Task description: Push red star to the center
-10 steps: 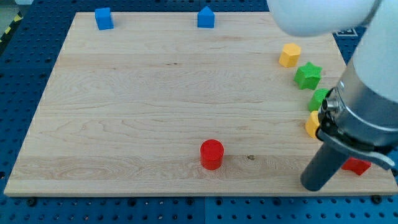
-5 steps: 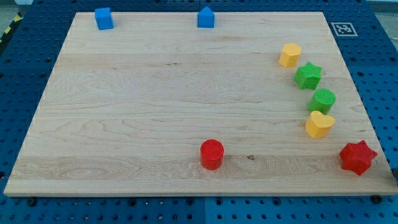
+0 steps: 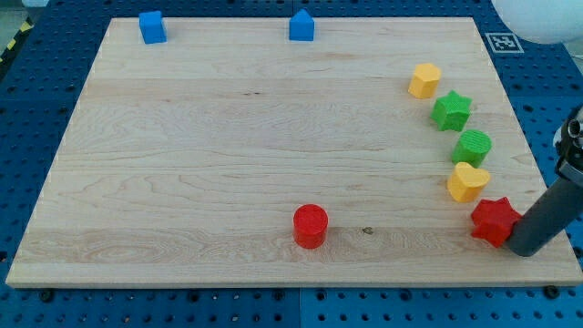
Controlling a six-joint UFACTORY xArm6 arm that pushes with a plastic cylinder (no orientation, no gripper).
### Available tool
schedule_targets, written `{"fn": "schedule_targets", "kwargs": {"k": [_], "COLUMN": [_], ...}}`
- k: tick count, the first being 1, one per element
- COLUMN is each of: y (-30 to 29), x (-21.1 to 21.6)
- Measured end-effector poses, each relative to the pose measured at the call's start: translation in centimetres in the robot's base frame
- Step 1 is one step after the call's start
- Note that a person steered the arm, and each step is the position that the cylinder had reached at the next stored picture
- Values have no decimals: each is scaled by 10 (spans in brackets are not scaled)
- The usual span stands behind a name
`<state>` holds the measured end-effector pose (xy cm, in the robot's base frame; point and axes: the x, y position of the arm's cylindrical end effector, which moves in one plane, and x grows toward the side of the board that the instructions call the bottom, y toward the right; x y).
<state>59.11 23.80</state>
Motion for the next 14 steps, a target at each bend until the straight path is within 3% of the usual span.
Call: {"fn": "schedule_targets", "kwargs": {"k": [3,9,14], "y": [60,-68,-176], "x": [-5,-23,-156]}}
